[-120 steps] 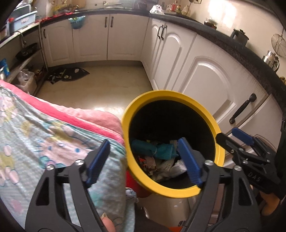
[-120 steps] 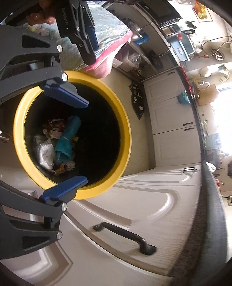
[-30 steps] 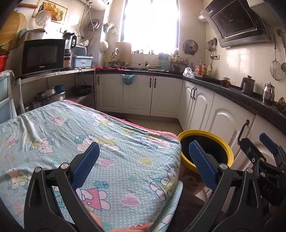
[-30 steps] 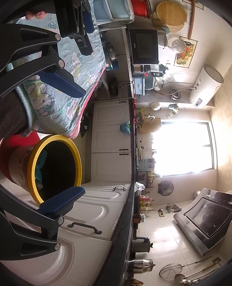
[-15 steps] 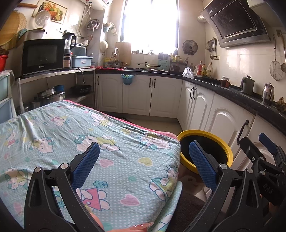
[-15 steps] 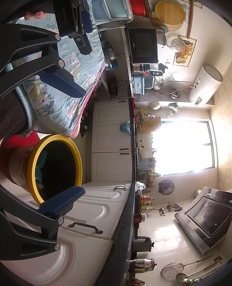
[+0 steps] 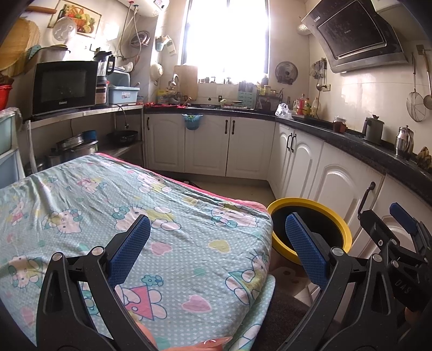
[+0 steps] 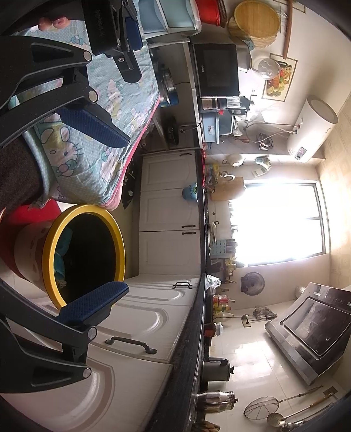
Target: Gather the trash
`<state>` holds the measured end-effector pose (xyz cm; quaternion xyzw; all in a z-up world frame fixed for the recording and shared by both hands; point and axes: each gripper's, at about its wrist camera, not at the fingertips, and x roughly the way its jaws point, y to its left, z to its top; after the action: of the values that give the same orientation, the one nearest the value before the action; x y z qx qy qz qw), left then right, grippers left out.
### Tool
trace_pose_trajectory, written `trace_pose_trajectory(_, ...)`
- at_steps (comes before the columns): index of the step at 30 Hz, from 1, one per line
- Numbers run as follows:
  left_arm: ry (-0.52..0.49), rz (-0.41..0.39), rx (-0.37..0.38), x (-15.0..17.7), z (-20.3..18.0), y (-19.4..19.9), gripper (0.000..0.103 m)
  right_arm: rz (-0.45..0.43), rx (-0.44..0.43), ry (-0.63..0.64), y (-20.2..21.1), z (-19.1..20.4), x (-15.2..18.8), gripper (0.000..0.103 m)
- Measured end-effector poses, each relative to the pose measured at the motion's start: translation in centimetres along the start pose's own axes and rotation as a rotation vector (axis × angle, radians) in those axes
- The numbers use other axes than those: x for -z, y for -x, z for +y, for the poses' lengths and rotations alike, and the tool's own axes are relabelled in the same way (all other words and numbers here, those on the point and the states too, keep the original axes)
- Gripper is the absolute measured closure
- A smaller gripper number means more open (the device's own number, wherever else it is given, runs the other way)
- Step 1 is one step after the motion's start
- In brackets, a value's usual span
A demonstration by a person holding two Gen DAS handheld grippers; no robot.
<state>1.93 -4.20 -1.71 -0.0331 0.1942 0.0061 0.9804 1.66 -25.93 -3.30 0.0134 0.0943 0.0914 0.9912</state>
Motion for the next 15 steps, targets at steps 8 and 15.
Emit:
trace_pose_trajectory(8, 0.000, 0.001, 0.001, 0.00, -0.02, -0.03, 0.011, 0.003, 0.000, 0.000, -0.04, -0.06, 0.00, 0.006)
trace_pose_trajectory(15, -0.002, 0.000, -0.001, 0.01, -0.05, -0.06, 0.011, 0.002, 0.000, -0.001, -0.02, -0.07, 0.02, 0.006)
